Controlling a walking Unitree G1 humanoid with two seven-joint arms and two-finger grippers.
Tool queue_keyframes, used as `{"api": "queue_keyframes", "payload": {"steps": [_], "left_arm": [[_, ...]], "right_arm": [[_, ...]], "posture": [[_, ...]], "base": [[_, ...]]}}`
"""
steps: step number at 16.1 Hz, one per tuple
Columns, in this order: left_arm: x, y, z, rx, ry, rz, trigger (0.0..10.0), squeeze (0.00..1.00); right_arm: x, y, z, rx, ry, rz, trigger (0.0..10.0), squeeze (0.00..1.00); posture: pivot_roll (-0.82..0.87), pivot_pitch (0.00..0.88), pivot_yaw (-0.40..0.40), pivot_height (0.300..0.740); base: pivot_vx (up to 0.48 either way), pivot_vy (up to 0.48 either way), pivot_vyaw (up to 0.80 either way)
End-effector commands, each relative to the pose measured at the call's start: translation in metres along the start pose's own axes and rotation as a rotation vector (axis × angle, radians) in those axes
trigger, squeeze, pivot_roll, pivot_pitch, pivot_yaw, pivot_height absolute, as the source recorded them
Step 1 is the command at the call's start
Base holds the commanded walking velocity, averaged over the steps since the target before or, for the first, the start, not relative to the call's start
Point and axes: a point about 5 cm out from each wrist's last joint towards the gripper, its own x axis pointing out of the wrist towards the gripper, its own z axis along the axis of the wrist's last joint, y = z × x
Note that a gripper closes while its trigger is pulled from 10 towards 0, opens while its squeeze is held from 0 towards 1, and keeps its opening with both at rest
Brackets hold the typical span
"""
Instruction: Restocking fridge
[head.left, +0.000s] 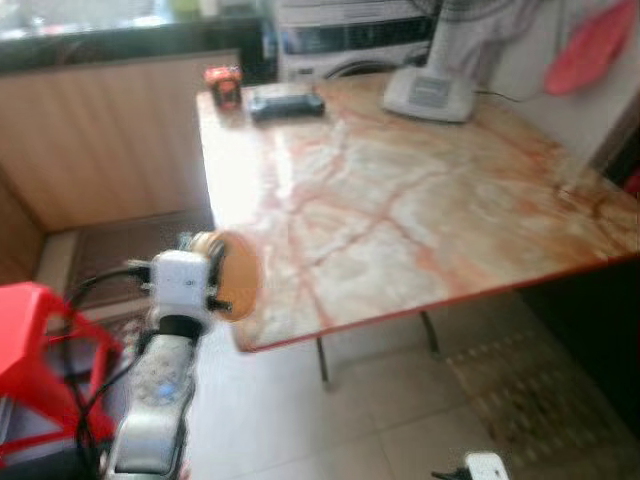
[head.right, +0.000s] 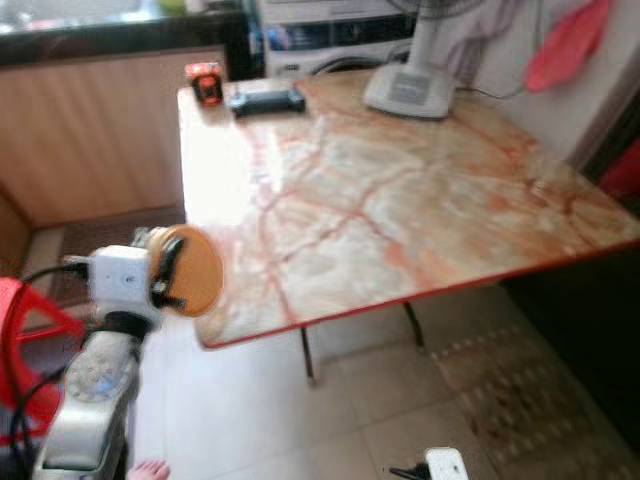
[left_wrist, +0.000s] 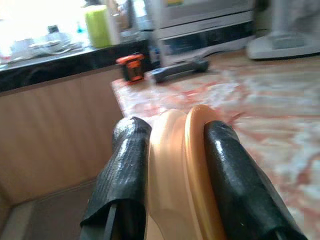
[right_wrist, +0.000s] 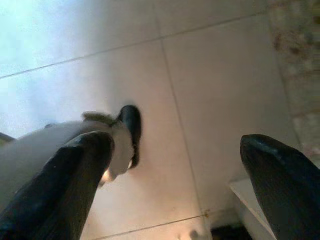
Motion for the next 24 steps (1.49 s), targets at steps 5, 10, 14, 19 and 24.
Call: {"api": "queue_keyframes", "payload": {"steps": [5,10,14,19,24], "left_arm": [[0.002,0.002,0.0,0.035,-0.013,-0.012,10.0,0.0],[0.003,-0.004,0.001,0.058,-0.03,-0.056,10.0,0.0],[0.005,-0.006,0.002,0.066,-0.039,-0.065,10.0,0.0],[0.007,-0.007,0.001,0.064,-0.038,-0.069,10.0,0.0],[0.007,-0.007,-0.001,0.056,-0.033,-0.062,10.0,0.0]], "right_arm": [[0.0,0.003,-0.004,-0.005,0.014,0.009,10.0,0.0],[0.0,0.004,-0.005,-0.006,0.018,0.011,10.0,0.0],[0.0,0.004,-0.006,-0.009,0.021,0.014,10.0,0.0],[0.0,0.004,-0.005,-0.008,0.02,0.015,10.0,0.0],[0.001,0.004,-0.004,-0.011,0.018,0.017,10.0,0.0]], "posture": [[0.03,0.0,0.008,0.74],[0.03,0.0,0.012,0.74],[0.02,0.0,0.011,0.74],[0.03,0.0,0.002,0.74],[0.03,0.0,0.0,0.74]], "base": [[0.0,-0.192,-0.78],[0.0,0.0,-0.77],[0.0,0.0,-0.77],[0.0,0.0,-0.76],[0.0,0.0,-0.76]]}}
